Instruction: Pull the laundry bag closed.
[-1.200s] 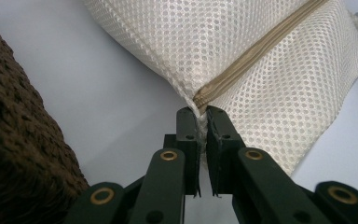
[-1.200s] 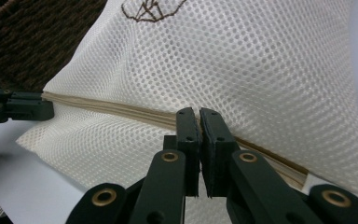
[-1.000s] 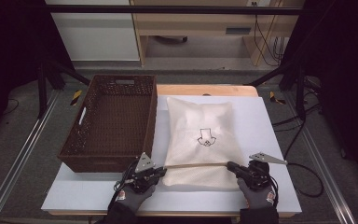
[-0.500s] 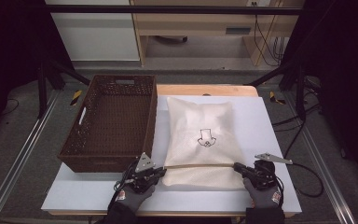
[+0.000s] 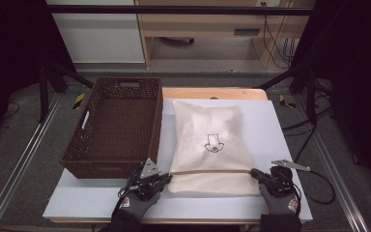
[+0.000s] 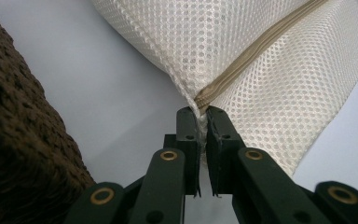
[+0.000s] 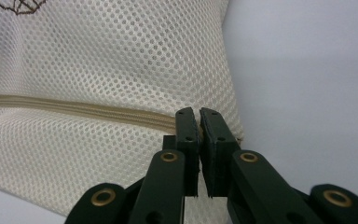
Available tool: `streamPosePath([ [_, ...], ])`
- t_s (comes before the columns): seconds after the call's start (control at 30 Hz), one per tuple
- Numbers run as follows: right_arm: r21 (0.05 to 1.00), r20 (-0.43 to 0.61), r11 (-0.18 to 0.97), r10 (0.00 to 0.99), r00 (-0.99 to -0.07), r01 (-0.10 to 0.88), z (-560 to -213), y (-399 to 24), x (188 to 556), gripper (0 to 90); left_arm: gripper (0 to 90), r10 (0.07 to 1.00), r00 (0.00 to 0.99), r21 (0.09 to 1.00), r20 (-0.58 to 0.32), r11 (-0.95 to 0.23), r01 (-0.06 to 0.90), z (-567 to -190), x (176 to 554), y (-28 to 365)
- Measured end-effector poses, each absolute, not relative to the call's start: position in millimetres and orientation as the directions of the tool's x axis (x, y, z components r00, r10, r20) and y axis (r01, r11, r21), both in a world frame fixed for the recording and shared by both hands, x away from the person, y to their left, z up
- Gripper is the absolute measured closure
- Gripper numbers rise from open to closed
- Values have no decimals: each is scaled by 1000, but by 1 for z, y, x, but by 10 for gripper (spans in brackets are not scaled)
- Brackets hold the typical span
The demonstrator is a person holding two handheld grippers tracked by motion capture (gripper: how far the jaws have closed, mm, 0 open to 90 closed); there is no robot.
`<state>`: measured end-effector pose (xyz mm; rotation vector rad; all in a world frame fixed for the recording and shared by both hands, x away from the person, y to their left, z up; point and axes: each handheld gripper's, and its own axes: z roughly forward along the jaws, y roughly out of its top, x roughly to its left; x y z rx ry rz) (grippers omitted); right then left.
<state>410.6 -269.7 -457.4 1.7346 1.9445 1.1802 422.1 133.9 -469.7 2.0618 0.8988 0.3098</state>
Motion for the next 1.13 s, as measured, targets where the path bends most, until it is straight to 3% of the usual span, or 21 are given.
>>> streamPosePath([
  [0.17,728,277,-35,928,-248,685,-458,-266,412,862,829,695,712,788,-104,-379,485,-470,423,134],
  [0.37,748,253,-24,934,-252,663,-458,-265,413,796,770,678,727,794,-107,-383,473,-468,423,136],
  [0.73,833,170,-11,957,-235,554,-457,-265,411,531,526,652,754,801,-77,-409,436,-460,414,144],
  [1.07,882,129,-25,973,-191,470,-457,-271,409,346,442,626,774,804,-96,-410,432,-458,407,163],
  [1.13,882,127,-28,975,-180,470,-457,-274,409,346,438,631,770,805,-98,-405,434,-458,405,168],
])
